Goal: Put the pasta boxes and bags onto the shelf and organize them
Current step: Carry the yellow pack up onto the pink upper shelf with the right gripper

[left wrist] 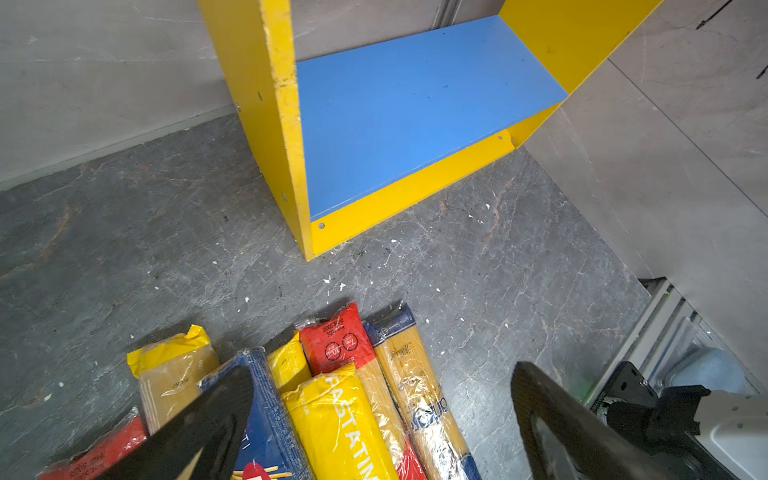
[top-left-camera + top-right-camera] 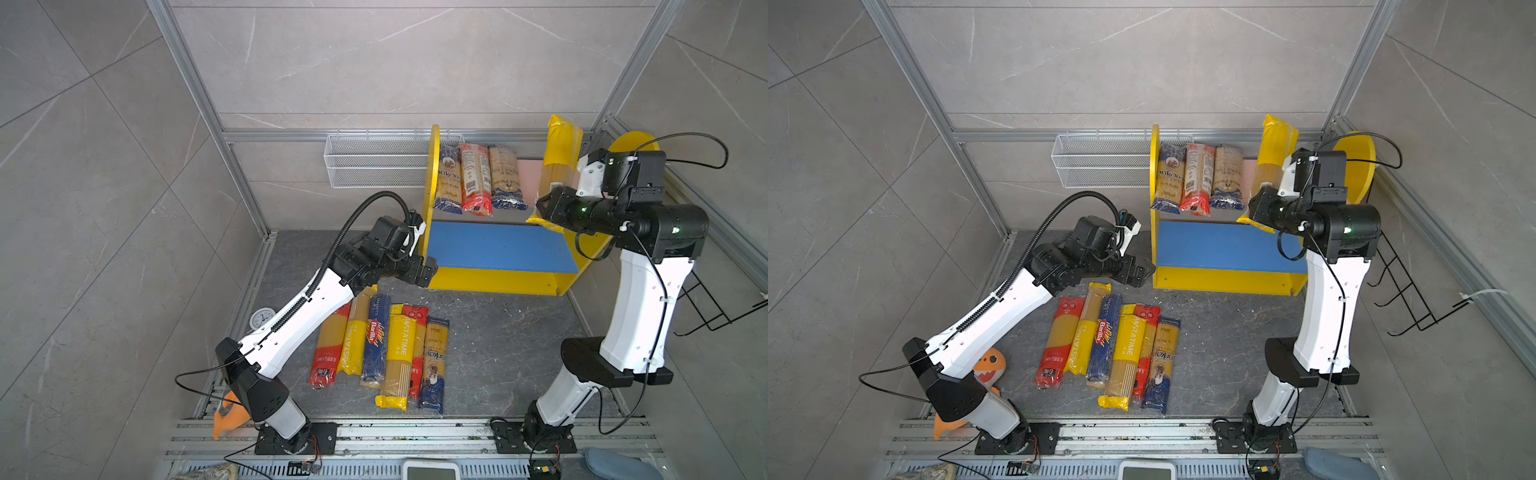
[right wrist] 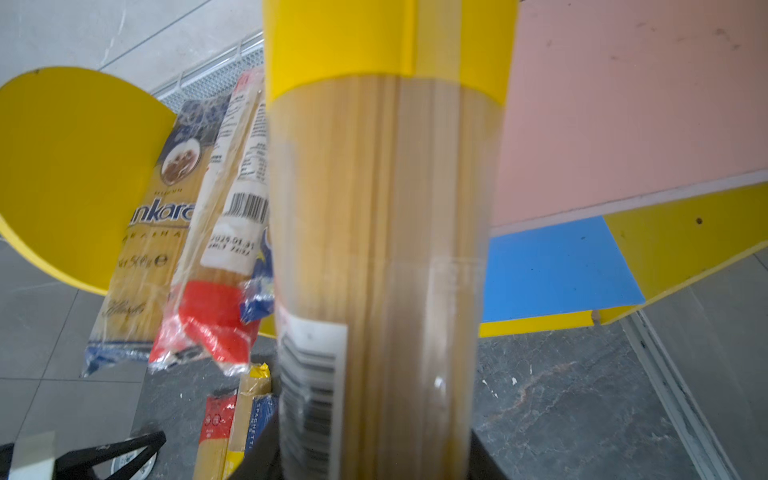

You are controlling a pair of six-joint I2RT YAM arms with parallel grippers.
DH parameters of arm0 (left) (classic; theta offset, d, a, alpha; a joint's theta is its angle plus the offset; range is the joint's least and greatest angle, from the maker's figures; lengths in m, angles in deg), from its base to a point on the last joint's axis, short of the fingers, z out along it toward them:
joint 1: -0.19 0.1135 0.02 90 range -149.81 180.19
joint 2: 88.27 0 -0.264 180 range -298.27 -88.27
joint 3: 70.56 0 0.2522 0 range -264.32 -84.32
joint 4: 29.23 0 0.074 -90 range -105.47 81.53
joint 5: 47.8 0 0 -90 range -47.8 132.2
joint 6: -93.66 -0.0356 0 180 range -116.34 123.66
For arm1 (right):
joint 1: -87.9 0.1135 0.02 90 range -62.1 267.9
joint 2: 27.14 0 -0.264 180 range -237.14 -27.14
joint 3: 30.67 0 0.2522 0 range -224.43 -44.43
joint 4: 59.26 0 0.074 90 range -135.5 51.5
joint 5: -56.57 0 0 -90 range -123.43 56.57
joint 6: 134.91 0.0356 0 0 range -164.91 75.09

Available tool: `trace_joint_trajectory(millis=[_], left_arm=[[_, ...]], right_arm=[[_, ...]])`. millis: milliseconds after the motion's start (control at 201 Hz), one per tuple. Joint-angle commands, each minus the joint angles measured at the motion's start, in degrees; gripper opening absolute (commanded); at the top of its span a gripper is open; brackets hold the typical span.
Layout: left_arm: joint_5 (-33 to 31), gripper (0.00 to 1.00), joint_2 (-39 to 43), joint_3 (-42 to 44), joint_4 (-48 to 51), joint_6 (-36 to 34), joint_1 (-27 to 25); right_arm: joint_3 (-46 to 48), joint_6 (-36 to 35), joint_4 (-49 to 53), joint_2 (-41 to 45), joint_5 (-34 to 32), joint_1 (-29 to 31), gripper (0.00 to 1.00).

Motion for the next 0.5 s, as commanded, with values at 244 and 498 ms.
trace_joint_trajectory(millis=[244,498], left_arm=[[3.67,1.00,-2.20,-4.90,1.27,-2.21,3.61],[5.17,1.00,-5.28,-8.43,2.32,-2.76,5.71]], right_arm=[[-3.34,-1.93,-19.47,-6.07,9.57,-6.18,0.00],[-4.16,-1.09,-21.34,-10.78,11.78,-6.27,0.00]])
